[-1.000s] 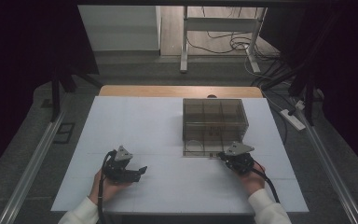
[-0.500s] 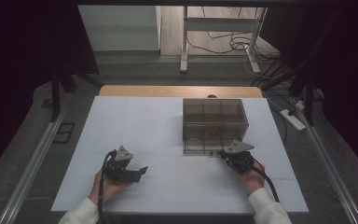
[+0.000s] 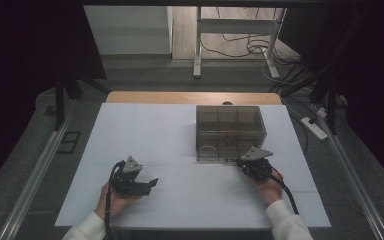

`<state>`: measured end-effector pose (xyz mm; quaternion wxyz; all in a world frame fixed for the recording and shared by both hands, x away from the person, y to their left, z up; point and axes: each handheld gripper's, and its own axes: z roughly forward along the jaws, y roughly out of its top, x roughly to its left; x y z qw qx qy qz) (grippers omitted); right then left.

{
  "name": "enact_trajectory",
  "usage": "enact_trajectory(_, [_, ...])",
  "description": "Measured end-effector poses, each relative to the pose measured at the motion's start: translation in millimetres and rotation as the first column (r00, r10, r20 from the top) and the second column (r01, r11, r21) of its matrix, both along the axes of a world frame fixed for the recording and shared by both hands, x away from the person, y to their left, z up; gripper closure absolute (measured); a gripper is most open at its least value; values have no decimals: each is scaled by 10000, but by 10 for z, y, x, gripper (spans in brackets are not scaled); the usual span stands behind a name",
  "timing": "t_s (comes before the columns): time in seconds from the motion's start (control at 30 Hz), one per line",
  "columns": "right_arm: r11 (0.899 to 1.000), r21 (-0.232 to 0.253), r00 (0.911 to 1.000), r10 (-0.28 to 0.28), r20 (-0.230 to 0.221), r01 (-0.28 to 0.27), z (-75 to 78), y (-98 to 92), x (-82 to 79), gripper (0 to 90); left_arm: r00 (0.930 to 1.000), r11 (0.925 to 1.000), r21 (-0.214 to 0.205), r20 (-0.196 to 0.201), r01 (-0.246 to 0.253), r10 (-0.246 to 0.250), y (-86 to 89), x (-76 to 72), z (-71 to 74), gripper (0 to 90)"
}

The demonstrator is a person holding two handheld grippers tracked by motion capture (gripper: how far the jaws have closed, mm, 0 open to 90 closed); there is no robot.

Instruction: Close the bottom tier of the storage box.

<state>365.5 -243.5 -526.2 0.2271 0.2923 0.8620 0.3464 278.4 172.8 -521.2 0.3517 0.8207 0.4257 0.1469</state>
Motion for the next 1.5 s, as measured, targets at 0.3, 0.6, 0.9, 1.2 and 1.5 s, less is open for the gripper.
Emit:
enact_trajectory(0.3, [9999,69,9999,-105,30,104,7,3,46,888,10000,10000,22,-20,16,-16,-1,-1,-3,219])
enact_trajectory(0.6, [9998,89,9998,-155,127,154,17,32,112,888,10000,10000,25,9,-12,12,1,-6,1,219])
enact_trajectory(0.9, [9997,128,9996,-192,191,190,12,34,175,889,10000,10000,17,-16,-69,69,21,-15,-5,219])
enact_trajectory(1.2, [9995,109,9992,-283,270,280,15,51,240,889,10000,10000,60,-40,-68,69,21,-23,-12,219])
enact_trajectory(1.5, [9990,195,9986,-420,328,414,6,67,337,888,9997,9997,44,-39,-243,243,55,-64,-16,219])
